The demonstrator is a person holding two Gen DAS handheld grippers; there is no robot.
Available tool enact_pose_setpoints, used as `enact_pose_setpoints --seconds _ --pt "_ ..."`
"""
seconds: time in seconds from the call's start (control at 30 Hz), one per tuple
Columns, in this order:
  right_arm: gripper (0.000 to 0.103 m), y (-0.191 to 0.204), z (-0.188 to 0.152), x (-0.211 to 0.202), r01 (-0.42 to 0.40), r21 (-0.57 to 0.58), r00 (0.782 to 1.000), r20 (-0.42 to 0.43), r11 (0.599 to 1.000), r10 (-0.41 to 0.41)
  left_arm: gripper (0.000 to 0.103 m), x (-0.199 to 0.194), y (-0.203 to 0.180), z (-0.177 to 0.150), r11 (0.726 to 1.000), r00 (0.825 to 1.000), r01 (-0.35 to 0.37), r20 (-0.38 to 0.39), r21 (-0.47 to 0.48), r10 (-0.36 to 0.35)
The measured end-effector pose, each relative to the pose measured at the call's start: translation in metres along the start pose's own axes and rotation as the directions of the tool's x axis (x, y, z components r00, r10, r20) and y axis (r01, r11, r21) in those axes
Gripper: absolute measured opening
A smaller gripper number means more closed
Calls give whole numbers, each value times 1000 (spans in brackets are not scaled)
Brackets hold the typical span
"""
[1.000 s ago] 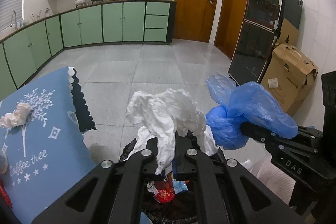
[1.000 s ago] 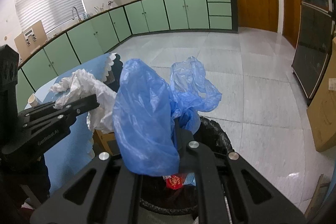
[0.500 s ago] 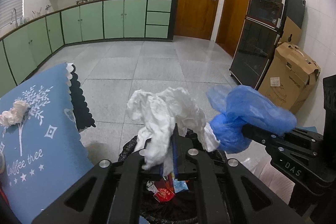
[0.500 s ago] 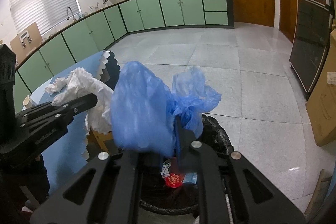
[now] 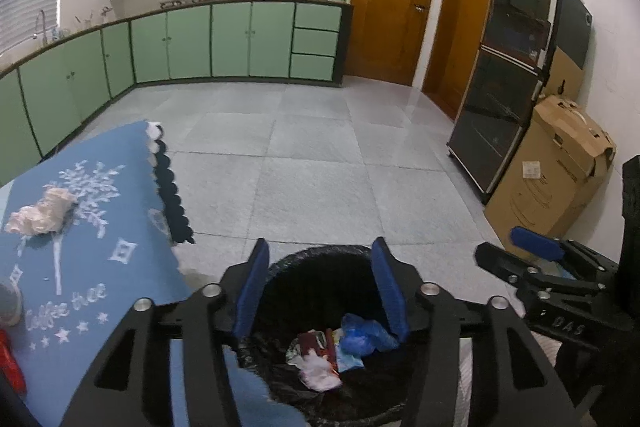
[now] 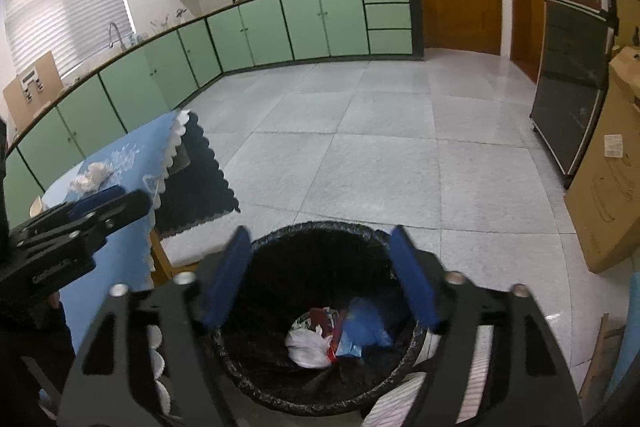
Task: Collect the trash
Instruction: 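Open both grippers to drop the bags and tissue into the bin, then move both tools back over the table toward the paper cup and red bag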
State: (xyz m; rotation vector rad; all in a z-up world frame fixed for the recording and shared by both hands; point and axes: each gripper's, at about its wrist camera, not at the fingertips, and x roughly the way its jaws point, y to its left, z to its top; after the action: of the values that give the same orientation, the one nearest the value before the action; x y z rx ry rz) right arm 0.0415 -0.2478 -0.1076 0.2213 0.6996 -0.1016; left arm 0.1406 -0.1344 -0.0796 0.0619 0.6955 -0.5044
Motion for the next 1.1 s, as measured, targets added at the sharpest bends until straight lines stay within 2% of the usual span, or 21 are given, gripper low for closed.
enact_pose_setpoints --seconds 0.03,0.27,0.5,0.7,0.8,1.1 --pt "85 1 2 -3 4 7 1000 11 1000 -4 58 -4 3 0 1000 1000 -8 8 -5 8" --pt "87 24 14 -14 -33 -28 998 61 999 34 68 -45 38 2 994 993 -94 64 -53 97" --pt "88 72 19 -9 -120 -92 990 57 988 125 69 -90 86 -11 970 973 -201 91 -134 214" --pt "88 127 24 -2 -208 -168 976 33 964 216 70 -124 131 -30 929 939 -309 90 -203 332" --pt "88 155 26 3 -253 -199 965 22 947 262 70 -138 157 -42 897 915 -369 76 -244 397" --pt "88 223 23 21 -330 -272 937 22 904 349 70 -162 214 -77 817 868 -461 17 -347 497"
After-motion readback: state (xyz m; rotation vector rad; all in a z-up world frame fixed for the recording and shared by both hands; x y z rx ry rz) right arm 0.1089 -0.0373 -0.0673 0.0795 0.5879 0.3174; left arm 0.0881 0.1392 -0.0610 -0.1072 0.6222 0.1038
